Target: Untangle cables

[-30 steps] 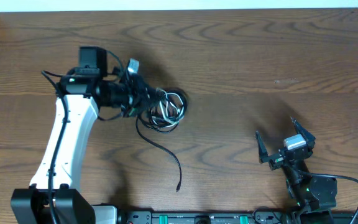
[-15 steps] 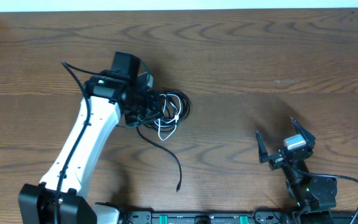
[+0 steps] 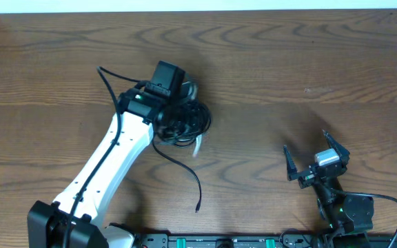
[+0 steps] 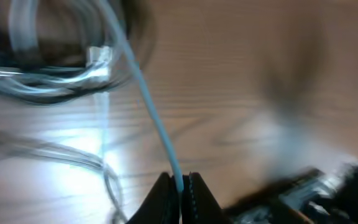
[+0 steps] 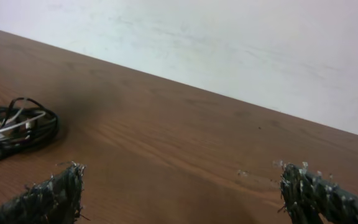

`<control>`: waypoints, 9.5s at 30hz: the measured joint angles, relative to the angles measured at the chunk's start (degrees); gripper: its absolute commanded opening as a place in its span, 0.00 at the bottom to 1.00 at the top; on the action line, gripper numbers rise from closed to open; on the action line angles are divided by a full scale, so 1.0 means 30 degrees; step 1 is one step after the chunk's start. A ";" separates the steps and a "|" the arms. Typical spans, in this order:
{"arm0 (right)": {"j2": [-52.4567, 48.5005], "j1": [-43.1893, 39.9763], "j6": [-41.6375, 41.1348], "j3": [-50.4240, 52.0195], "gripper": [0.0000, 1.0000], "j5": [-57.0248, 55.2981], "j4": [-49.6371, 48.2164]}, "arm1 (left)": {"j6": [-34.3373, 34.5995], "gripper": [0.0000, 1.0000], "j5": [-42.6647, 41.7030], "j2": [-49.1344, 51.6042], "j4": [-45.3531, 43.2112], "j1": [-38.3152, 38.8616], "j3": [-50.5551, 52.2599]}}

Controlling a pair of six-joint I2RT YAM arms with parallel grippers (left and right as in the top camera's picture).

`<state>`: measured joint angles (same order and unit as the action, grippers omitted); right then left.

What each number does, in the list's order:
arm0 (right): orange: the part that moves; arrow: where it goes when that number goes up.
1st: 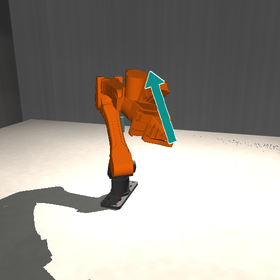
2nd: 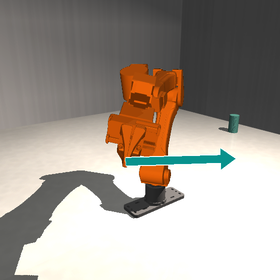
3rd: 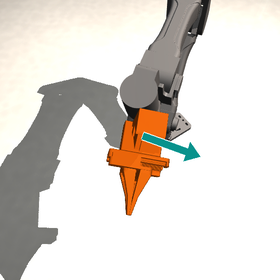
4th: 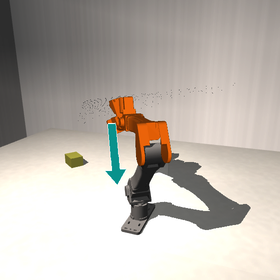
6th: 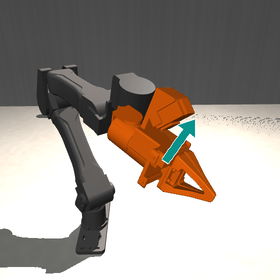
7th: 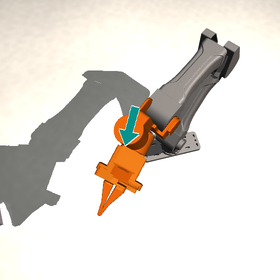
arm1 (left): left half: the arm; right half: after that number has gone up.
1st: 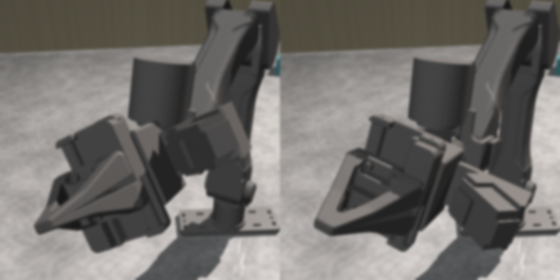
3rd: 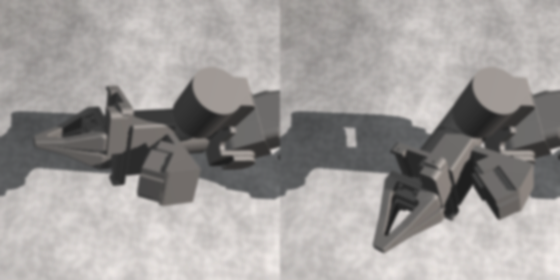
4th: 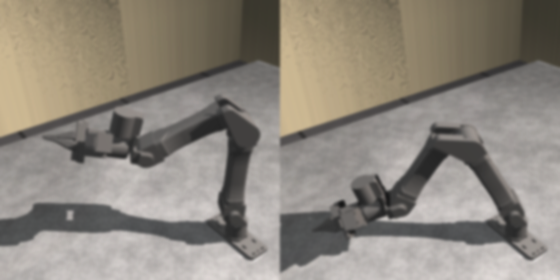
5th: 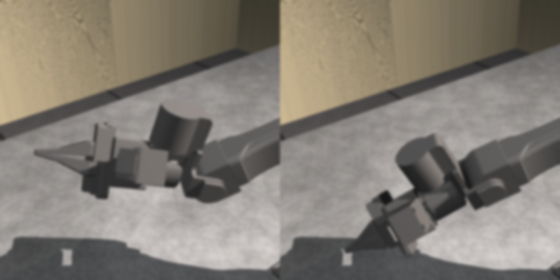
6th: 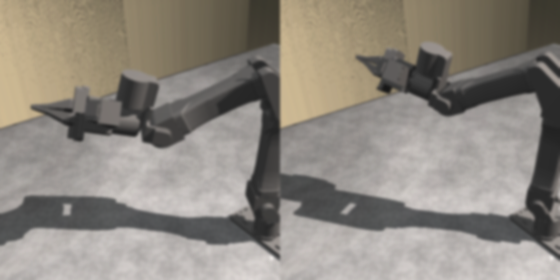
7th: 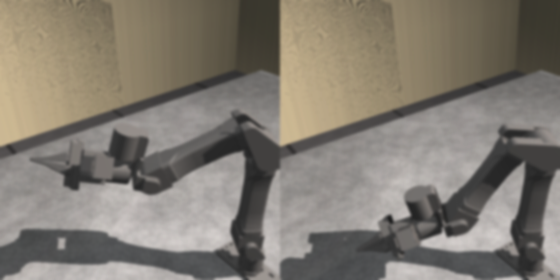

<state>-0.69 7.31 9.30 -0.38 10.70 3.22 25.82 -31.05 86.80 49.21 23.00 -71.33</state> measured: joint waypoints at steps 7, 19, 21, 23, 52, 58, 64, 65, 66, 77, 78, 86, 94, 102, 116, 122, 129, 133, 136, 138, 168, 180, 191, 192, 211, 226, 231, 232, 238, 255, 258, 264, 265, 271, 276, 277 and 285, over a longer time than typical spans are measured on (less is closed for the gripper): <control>0.0000 0.0000 -0.0007 0.0000 0.99 0.0000 0.0000 | 0.1443 0.07 -0.9049 0.0000 -0.8495 -0.0146 0.0117; 0.0000 0.0000 -0.0007 0.0000 0.99 -0.0022 -0.0015 | 0.0321 0.08 -0.2412 0.0022 -0.3424 0.1734 0.0058; 0.0000 0.0000 -0.0007 0.0000 0.99 -0.0007 -0.0007 | 0.0466 0.08 0.0488 0.0131 -0.2419 0.2550 0.0066; 0.0000 0.0000 -0.0007 0.0000 0.99 -0.0007 -0.0007 | 0.0474 0.07 0.2404 0.0335 -0.2178 0.3279 0.0066; 0.0000 0.0000 -0.0007 0.0000 0.99 -0.0007 -0.0007 | 0.0379 0.08 0.5821 0.3818 -0.2929 0.4677 0.0066; 0.0000 0.0000 -0.0007 0.0000 0.99 -0.0007 -0.0007 | 0.0379 0.07 0.5821 0.3818 -0.3002 0.4677 0.0066; 0.0000 0.0000 -0.0007 0.0000 0.99 -0.0007 -0.0007 | 0.0379 0.08 0.5821 0.3818 -0.3024 0.4677 0.0066; 0.0000 0.0000 -0.0007 0.0000 0.99 -0.0007 -0.0007 | 0.0379 0.08 0.5821 0.3818 -0.3024 0.4677 0.0066; 0.0000 0.0000 -0.0007 0.0000 0.99 -0.0007 -0.0007 | 0.0379 0.08 0.5821 0.3818 -0.3031 0.4677 0.0066; 0.0000 0.0000 -0.0007 0.0000 0.99 -0.0007 -0.0007 | 0.0379 0.08 0.5821 0.3818 -0.3038 0.4677 0.0066; 0.0000 0.0000 -0.0007 0.0000 0.99 -0.0007 -0.0007 | 0.0379 0.08 0.5821 0.3818 -0.3053 0.4677 0.0066; 0.0000 0.0000 -0.0007 0.0000 0.99 -0.0007 -0.0007 | 0.0379 0.08 0.5821 0.3818 -0.3767 0.4677 0.0066; 0.0000 0.0000 -0.0007 0.0000 0.99 -0.0007 -0.0007 | 0.0379 0.08 0.5821 0.3818 -0.4058 0.4677 0.0066; 0.0000 0.0000 -0.0007 0.0000 0.99 -0.0007 -0.0007 | 0.0379 0.07 0.5821 0.3818 -0.4058 0.4677 0.0066; 0.0015 0.0000 0.0226 0.0007 0.99 -0.0080 -0.2127 | 0.0386 0.07 0.4677 0.3818 -0.4350 0.3475 0.0066; 0.0015 0.0000 0.0197 0.0007 0.99 0.0015 -0.3526 | 0.0306 0.07 0.2499 0.3818 -0.4058 0.1974 0.0066; 0.0022 0.0000 -0.3075 0.0000 0.99 0.0721 -0.5530 | 0.0291 0.08 -0.2295 0.3818 -0.5202 0.0197 0.0066; -0.0153 0.0000 -0.5071 -0.0204 0.99 0.1086 -0.5508 | 0.0430 0.08 -0.5450 0.3810 -0.6098 -0.0831 0.0066; -0.1071 0.0000 -0.6251 -0.1413 0.99 0.1239 -0.4728 | 0.0845 0.08 -0.7329 0.3614 -0.6907 -0.1384 0.0066; -0.2164 0.0000 -0.6812 -0.2914 0.99 0.1341 -0.3650 | 0.1202 0.08 -0.8182 0.3344 -0.7278 -0.1596 0.0066; -2.3569 0.0036 -1.1540 -1.2728 0.87 1.2590 -0.1639 | 0.6477 0.08 -0.5348 0.2761 -0.8189 -0.1239 0.0066; -2.5682 0.2455 -1.2174 -1.2728 0.72 1.2757 -0.4685 | 0.8167 0.08 -0.4073 0.2761 -0.8786 0.0153 0.0066; -2.5769 0.4699 -1.3427 -1.2728 0.48 0.9165 -0.4750 | 0.9551 0.08 -0.5457 0.2761 -1.0229 0.0248 0.0066; -2.5777 0.4765 -1.3486 -1.2728 0.47 0.8939 -0.4794 | 0.9690 0.08 -0.5588 0.2761 -1.0222 0.0248 0.0066; -2.5777 0.5013 -1.4651 -1.2728 0.01 0.8823 -0.5107 | 0.9712 0.98 -0.6659 0.2761 -1.0338 0.0510 0.0051; -2.4443 0.1902 -1.4768 -1.2735 0.01 0.9581 -0.3228 | 0.4605 0.98 -0.1727 0.2739 -0.3949 -0.1348 0.0022; -2.3882 0.0823 -1.4746 -1.2735 0.01 0.9814 -0.3031 | 0.3453 0.93 0.2244 0.2739 -0.3213 -0.1122 0.0197; -2.3839 0.0619 -1.4753 -1.2735 0.01 0.9821 -0.2841 | 0.3330 0.93 0.2812 0.2739 -0.3395 -0.1056 0.0423; -2.3795 -0.0437 -1.4877 -1.2735 0.01 0.9406 -0.0845 | 0.2871 0.77 0.4954 0.2739 -0.4969 -0.0495 0.2302; -2.0531 -0.2776 -1.5089 -1.3602 0.01 1.1497 0.2922 | 0.2579 0.40 0.7912 0.2739 -0.9792 -0.0401 0.6994; -1.9919 -0.2827 -1.4936 -1.4404 0.01 1.1861 0.4823 | 0.2550 0.32 0.8065 0.2739 -1.0637 -0.0401 0.7621; -1.9853 -0.2827 -1.3267 -1.6582 0.01 0.9719 1.0462 | 0.2455 0.36 0.8204 0.2739 -1.1482 -0.0401 0.8036; -1.9861 -0.2827 -1.2998 -1.6932 0.01 0.8954 1.1256 | 0.2455 0.45 0.8204 0.2739 -1.1526 -0.0401 0.8036; -2.0269 -0.2827 -1.1329 -1.9052 0.01 0.4240 1.4229 | 0.2113 0.63 0.7373 0.2579 -1.0914 -0.0423 0.7759; -2.1332 -0.2827 -1.0586 -1.9336 0.01 0.2273 1.5263 | 0.1872 0.64 0.5144 0.1654 -1.0805 -0.0386 0.6375; -2.1704 -0.2827 -1.0513 -1.9336 0.01 0.1836 1.5438 | 0.1887 0.64 0.4736 0.1464 -1.0841 -0.0357 0.6142; -2.4545 -0.2827 -1.0040 -1.9336 0.01 0.0029 1.5205 | 0.2113 0.64 0.3599 0.1275 -1.1242 0.1151 0.5719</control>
<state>-74.32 -1.17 -20.82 -58.39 10.79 48.84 32.16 -20.25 90.63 15.49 26.46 -54.17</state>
